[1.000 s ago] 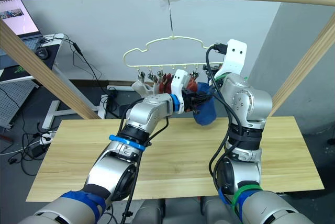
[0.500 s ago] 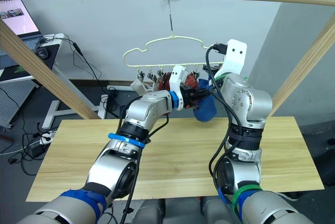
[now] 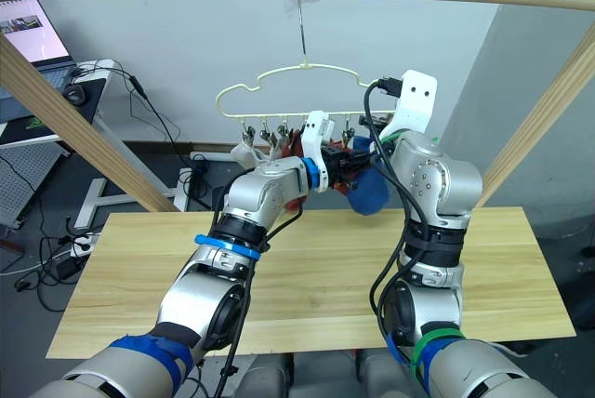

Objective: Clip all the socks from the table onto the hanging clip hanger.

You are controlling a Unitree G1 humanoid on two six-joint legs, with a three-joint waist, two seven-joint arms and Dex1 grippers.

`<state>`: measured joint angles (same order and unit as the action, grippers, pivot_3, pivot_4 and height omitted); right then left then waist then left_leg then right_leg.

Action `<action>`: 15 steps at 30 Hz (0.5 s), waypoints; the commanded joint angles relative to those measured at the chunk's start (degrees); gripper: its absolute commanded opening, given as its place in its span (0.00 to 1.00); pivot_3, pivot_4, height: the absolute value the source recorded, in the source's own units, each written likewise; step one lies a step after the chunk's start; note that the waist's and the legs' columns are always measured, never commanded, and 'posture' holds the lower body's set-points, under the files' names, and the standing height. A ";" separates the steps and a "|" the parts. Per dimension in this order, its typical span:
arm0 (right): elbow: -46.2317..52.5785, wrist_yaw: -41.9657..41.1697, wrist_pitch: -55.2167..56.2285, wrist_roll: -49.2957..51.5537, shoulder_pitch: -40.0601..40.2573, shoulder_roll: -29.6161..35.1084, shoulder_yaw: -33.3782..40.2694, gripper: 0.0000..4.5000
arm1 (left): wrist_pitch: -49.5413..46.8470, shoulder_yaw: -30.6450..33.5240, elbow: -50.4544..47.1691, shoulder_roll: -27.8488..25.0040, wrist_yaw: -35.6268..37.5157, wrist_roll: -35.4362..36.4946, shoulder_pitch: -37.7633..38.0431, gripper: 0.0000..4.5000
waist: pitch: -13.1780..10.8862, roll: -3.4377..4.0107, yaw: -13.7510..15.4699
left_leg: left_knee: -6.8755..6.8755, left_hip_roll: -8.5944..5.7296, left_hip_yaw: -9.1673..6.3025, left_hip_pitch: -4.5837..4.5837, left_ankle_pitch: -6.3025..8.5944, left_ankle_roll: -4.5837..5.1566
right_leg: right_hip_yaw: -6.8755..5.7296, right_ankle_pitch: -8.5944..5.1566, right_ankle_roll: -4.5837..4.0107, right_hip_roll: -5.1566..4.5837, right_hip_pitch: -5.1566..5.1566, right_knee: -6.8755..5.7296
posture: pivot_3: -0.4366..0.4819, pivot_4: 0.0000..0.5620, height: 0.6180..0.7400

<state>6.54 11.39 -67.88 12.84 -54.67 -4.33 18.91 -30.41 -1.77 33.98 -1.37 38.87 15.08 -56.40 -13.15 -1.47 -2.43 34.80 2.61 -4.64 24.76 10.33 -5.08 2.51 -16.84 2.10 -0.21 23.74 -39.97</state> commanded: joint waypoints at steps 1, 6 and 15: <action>2.60 -0.13 0.49 0.72 -0.47 0.11 -0.67 0.07 | 0.71 0.92 -1.60 0.28 0.03 1.02 -1.63 0.15 | 0.00 0.00 0.00 | 0.00 0.00 0.00 0.00 0.00 0.00 | 0.00 0.00 0.00 0.00 0.00 0.00 | 0.47 0.35 1.00; 2.66 -0.31 0.58 0.66 -0.30 0.23 -0.86 0.46 | 0.44 0.46 -1.88 0.30 0.36 1.09 -1.47 0.15 | 0.00 0.00 0.00 | 0.00 0.00 0.00 0.00 0.00 0.00 | 0.00 0.00 0.00 0.00 0.00 0.00 | 0.47 0.35 1.00; 3.32 -0.32 0.47 0.38 0.28 0.41 -1.24 0.70 | -1.18 -0.80 -4.06 -0.60 2.38 1.06 -0.46 0.41 | 0.00 0.00 0.00 | 0.00 0.00 0.00 0.00 0.00 0.00 | 0.00 0.00 0.00 0.00 0.00 0.00 | 0.47 0.35 1.00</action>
<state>6.69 11.29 -67.89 12.68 -54.43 -4.21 18.56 -31.28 -2.05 33.25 -1.85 40.07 15.37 -56.36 -13.15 -1.47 -2.44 34.80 2.61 -4.64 24.76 10.33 -5.08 2.51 -16.84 2.10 -0.21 23.74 -39.98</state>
